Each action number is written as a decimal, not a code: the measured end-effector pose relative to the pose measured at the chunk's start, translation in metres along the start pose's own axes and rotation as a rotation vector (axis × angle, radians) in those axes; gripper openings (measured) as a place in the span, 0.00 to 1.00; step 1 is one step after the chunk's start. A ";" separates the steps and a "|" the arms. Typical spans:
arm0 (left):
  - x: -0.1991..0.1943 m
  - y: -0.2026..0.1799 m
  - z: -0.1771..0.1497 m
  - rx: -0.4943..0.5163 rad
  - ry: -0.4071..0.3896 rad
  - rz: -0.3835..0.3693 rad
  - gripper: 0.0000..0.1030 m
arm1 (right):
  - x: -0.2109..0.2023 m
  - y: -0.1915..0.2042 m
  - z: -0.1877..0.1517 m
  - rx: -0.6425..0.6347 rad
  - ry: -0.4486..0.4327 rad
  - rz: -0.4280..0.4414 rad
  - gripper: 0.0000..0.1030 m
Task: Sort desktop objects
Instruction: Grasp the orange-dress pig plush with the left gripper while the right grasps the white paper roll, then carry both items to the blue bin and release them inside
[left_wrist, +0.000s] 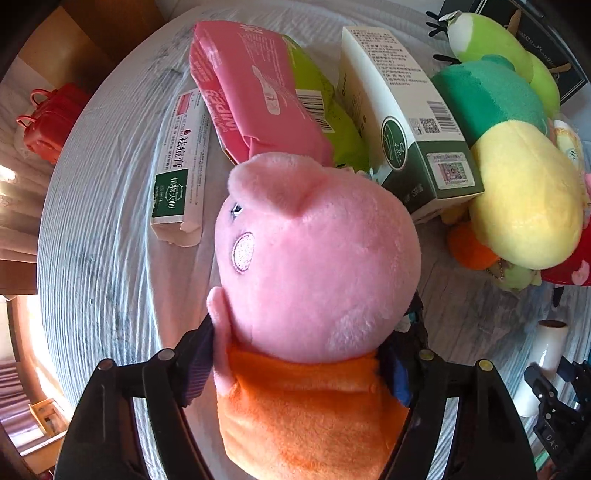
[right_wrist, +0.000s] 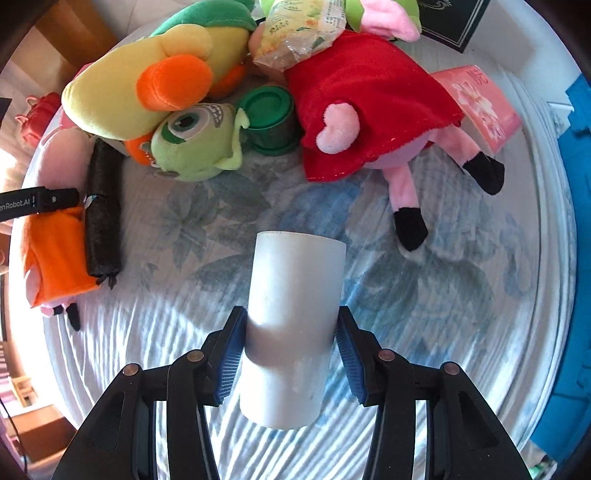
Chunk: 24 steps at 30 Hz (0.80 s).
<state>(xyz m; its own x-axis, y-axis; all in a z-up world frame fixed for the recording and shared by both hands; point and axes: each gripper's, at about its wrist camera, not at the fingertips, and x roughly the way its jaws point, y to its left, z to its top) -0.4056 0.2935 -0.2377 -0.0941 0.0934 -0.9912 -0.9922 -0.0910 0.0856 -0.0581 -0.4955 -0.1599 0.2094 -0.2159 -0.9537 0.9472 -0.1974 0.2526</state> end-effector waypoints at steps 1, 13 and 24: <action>0.003 0.001 0.001 -0.003 0.002 0.003 0.73 | 0.002 -0.003 0.002 0.013 -0.001 -0.011 0.46; -0.041 0.026 -0.015 0.037 -0.190 -0.056 0.60 | 0.008 -0.011 0.011 0.032 0.002 -0.058 0.46; -0.183 0.007 -0.075 0.149 -0.613 -0.141 0.60 | -0.147 0.009 -0.033 0.053 -0.427 -0.055 0.46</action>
<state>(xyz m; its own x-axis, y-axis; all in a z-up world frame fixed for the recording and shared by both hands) -0.3889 0.2015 -0.0638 0.0523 0.6478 -0.7601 -0.9950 0.0983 0.0153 -0.0722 -0.4340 -0.0232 0.0296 -0.5776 -0.8158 0.9380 -0.2660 0.2224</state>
